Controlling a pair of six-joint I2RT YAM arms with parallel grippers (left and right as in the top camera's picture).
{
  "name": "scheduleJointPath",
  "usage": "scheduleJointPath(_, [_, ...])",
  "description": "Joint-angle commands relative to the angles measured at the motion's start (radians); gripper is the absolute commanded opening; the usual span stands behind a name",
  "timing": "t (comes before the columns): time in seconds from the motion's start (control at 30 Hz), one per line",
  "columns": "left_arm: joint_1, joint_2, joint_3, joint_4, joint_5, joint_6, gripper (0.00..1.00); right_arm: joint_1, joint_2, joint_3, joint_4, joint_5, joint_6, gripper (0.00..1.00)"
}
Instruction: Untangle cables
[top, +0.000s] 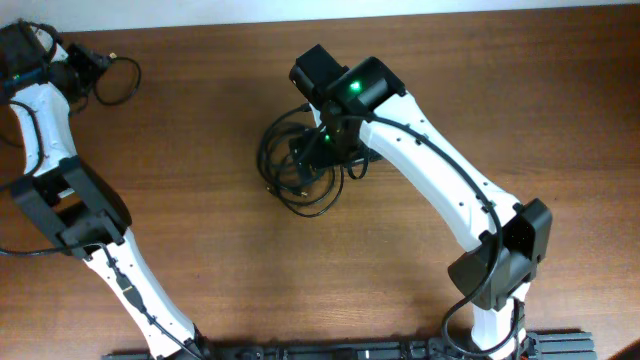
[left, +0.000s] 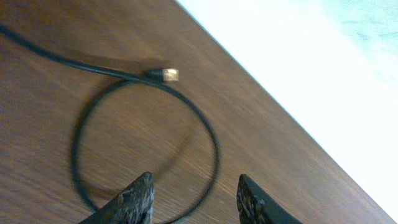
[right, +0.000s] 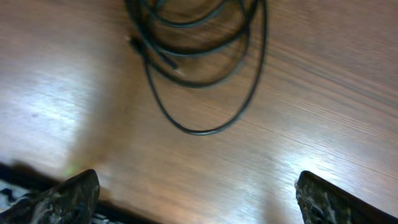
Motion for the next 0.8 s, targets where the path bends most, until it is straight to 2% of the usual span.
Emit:
scheduleJointPath(0.0, [-0.079, -0.154, 0.032, -0.138, 0.135, 0.142, 0.56, -0.135, -0.011, -0.005, -0.039, 0.101, -0.005, 0.99])
scheduleJointPath(0.03, [-0.111, -0.182, 0.033, -0.258, 0.195, 0.149, 0.62, -0.203, -0.011, -0.005, -0.047, 0.101, -0.006, 0.99])
scheduleJointPath(0.07, [-0.148, -0.186, 0.032, -0.365, 0.236, 0.158, 0.62, -0.276, -0.011, -0.005, -0.05, 0.102, -0.007, 0.99])
scheduleJointPath(0.1, [-0.197, -0.183, 0.027, -0.455, 0.261, 0.248, 0.61, -0.343, -0.011, -0.005, -0.049, 0.103, -0.007, 0.98])
scheduleJointPath(0.13, [-0.267, -0.183, 0.024, -0.547, 0.264, 0.426, 0.64, -0.429, -0.011, -0.005, -0.048, 0.12, -0.006, 0.99])
scheduleJointPath(0.2, [-0.399, -0.185, 0.024, -0.678, 0.263, 0.591, 0.69, -0.56, -0.011, -0.005, -0.049, 0.171, -0.006, 0.98])
scheduleJointPath(0.23, [-0.432, -0.191, 0.024, -0.713, 0.259, 0.593, 0.71, -0.593, -0.011, -0.005, -0.048, 0.166, -0.006, 0.98])
scheduleJointPath(0.3, [-0.474, -0.222, 0.024, -0.802, 0.245, 0.593, 0.82, -0.679, -0.011, -0.005, -0.048, 0.135, -0.006, 0.98])
scheduleJointPath(0.33, [-0.481, -0.259, 0.024, -0.866, 0.225, 0.592, 0.93, -0.704, -0.011, -0.005, -0.047, 0.135, -0.006, 0.98])
scheduleJointPath(0.4, [-0.481, -0.321, 0.024, -0.934, 0.218, 0.594, 0.98, -0.728, -0.011, -0.005, -0.036, 0.135, -0.006, 0.99])
scheduleJointPath(0.5, [-0.484, -0.479, 0.024, -1.039, 0.169, 0.601, 0.99, -0.728, -0.011, -0.005, -0.036, 0.136, -0.006, 0.98])
scheduleJointPath(0.6, [-0.538, -0.532, 0.012, -1.072, 0.168, 0.595, 0.99, -0.728, -0.011, -0.005, -0.036, 0.136, -0.006, 0.98])
scheduleJointPath(0.67, [-0.639, -0.531, -0.051, -1.072, 0.154, 0.593, 0.99, -0.728, -0.011, -0.005, -0.036, 0.136, -0.006, 0.98])
scheduleJointPath(0.73, [-0.808, -0.531, -0.22, -1.004, 0.037, 0.592, 0.99, -0.728, -0.011, -0.005, -0.036, 0.136, -0.006, 0.98])
scheduleJointPath(0.77, [-0.847, -0.531, -0.273, -0.966, 0.037, 0.589, 0.99, -0.728, -0.011, -0.005, -0.036, 0.136, -0.006, 0.98])
